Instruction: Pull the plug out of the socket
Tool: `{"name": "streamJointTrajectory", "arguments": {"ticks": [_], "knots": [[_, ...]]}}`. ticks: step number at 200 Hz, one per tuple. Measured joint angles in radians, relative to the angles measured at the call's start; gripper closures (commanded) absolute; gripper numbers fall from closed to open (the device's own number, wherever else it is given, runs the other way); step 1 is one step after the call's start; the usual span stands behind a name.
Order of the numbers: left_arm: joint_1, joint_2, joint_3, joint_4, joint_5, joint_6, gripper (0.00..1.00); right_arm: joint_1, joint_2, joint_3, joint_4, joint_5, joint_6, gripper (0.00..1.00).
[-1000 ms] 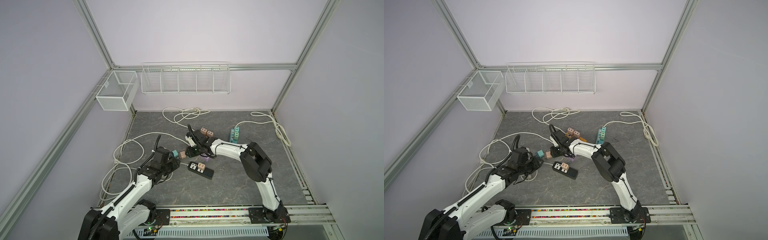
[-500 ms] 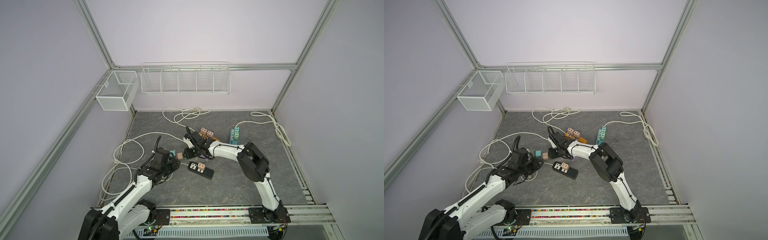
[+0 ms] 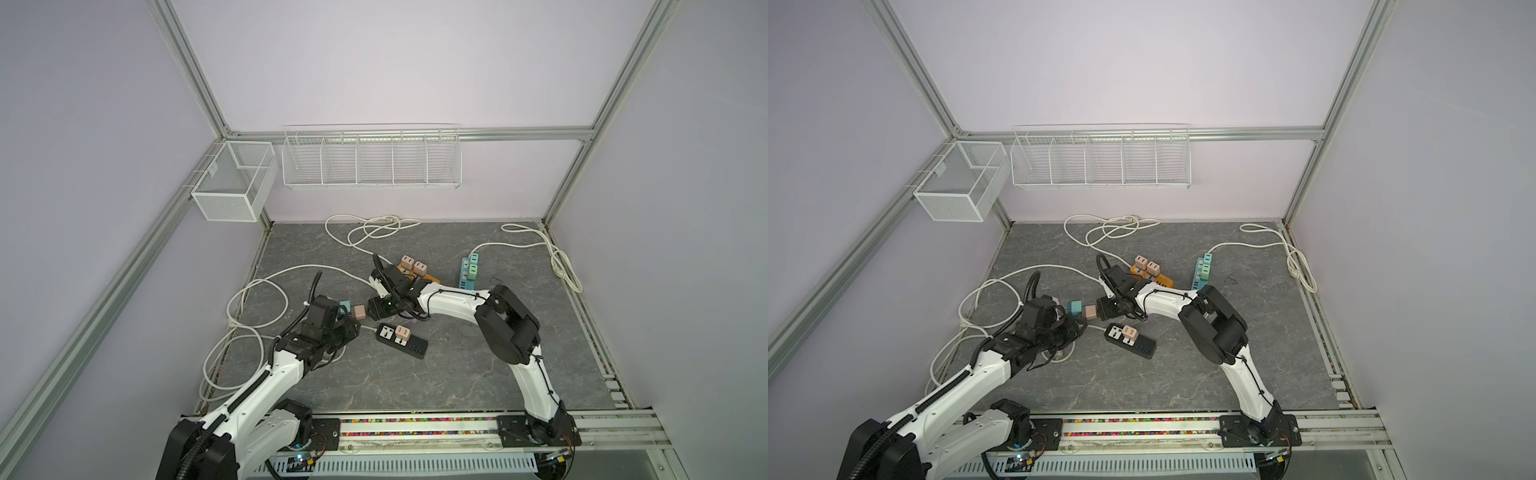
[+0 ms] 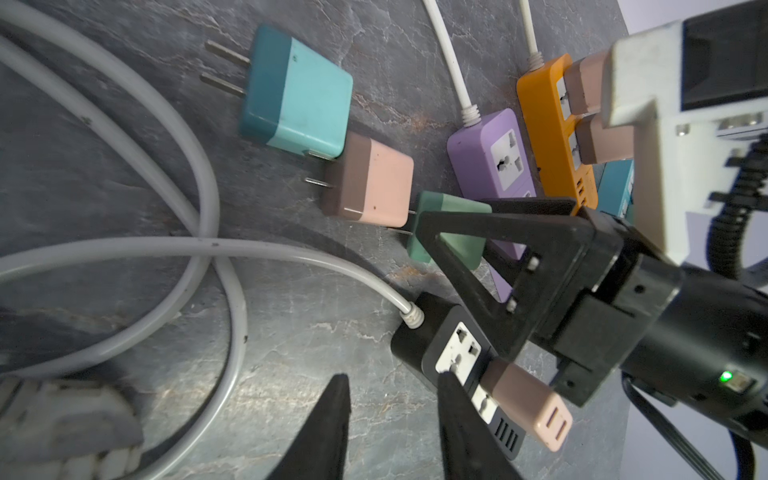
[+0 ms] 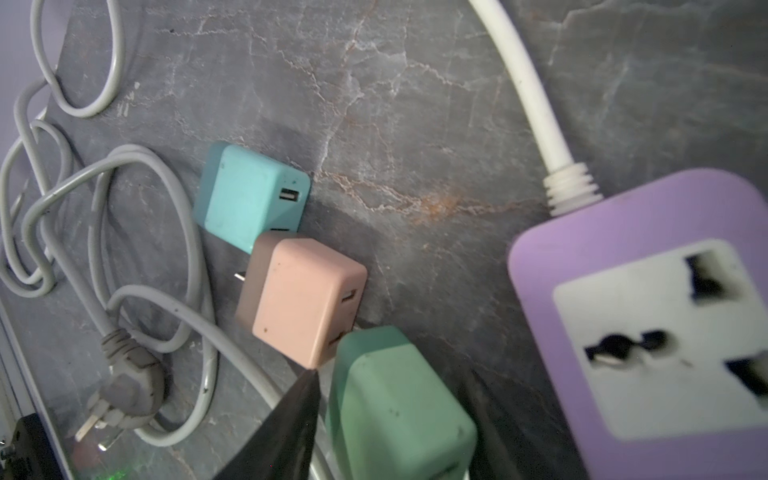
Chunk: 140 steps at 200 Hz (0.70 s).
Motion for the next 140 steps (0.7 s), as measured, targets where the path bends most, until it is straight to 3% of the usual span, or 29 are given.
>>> {"name": "streamJointTrajectory", "arguments": {"ticks": [140], "knots": [[0.002,-0.03,-0.029,0.023,0.056,-0.027,0.52,-0.019,-0.238,-0.044,-0.142,0.04,-0.111,0.31]]}}
